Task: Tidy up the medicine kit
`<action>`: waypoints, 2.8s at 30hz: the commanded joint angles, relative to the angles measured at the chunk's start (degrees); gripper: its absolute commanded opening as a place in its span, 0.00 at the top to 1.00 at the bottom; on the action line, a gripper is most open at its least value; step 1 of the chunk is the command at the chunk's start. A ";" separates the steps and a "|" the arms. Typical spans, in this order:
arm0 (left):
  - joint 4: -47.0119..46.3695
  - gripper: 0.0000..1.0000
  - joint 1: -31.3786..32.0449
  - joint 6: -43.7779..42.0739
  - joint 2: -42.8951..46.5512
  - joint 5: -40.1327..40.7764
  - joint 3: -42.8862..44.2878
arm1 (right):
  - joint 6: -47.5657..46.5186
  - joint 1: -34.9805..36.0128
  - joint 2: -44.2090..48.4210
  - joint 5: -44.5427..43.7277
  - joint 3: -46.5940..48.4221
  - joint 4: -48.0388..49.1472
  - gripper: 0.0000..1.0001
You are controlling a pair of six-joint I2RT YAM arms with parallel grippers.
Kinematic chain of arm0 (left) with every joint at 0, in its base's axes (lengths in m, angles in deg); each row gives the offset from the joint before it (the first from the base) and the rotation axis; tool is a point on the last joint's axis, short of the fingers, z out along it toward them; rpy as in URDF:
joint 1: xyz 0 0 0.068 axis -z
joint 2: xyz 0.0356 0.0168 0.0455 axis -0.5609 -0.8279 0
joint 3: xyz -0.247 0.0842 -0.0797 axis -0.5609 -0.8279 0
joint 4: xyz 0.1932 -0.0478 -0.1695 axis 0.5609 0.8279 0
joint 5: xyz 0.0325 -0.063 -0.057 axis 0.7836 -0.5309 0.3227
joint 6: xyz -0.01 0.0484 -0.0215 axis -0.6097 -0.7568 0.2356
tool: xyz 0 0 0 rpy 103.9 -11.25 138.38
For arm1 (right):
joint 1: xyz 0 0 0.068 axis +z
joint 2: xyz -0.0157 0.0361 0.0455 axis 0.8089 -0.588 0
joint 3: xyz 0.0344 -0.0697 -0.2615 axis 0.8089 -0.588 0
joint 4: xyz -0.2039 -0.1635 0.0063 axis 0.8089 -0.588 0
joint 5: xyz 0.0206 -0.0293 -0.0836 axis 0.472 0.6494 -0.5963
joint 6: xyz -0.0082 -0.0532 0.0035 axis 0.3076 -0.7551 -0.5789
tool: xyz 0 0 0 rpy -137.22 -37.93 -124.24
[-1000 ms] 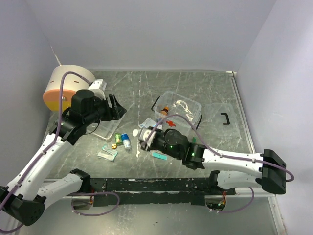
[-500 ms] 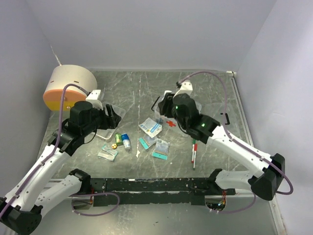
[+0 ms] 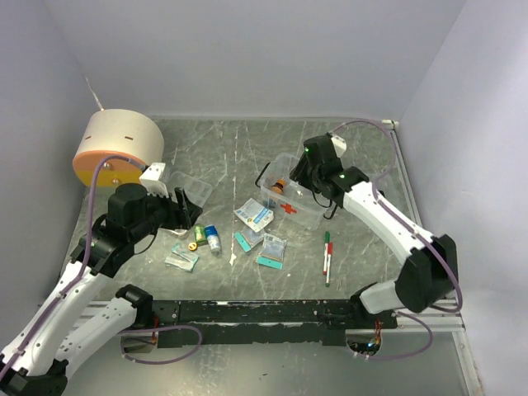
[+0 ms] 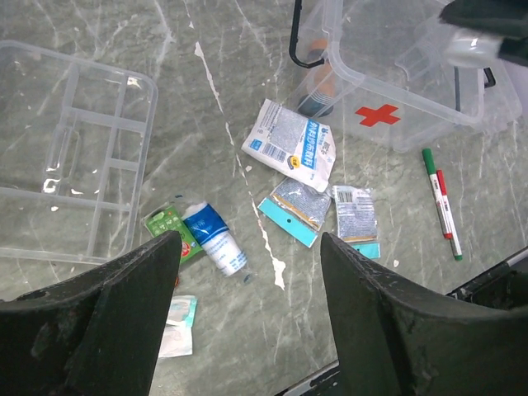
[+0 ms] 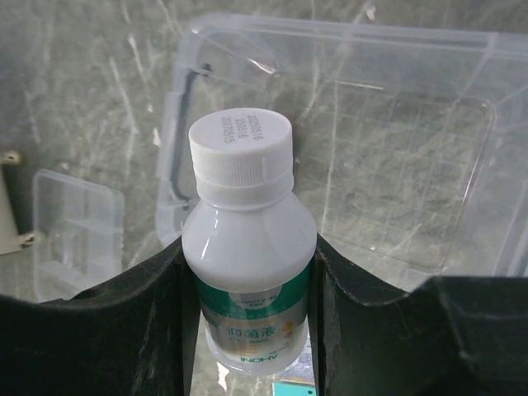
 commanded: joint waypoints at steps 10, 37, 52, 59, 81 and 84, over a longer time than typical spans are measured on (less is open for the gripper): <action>0.22 0.19 -0.20 -0.46 -2.87 -1.58 -0.08 | 1.83 -4.05 -17.98 11.90 8.19 -4.89 1.00; 0.13 0.25 -0.24 -1.06 -3.93 -1.02 -0.16 | -0.38 -3.55 -29.13 14.96 7.62 1.51 0.69; 0.06 0.24 -0.20 -1.58 -4.57 -1.11 0.01 | -1.59 -3.30 -26.64 19.94 2.84 6.18 0.37; -0.06 0.24 -0.20 -1.71 -4.62 -1.04 -0.01 | 0.48 -3.17 -23.84 19.70 0.49 7.81 0.54; -0.07 0.25 -0.20 -0.91 -5.12 -1.59 0.73 | -9.04 -1.81 -8.36 15.05 0.17 7.68 0.36; 0.38 0.26 -0.20 -0.18 -3.47 0.88 1.39 | -14.39 3.03 -4.45 9.87 1.01 5.41 0.36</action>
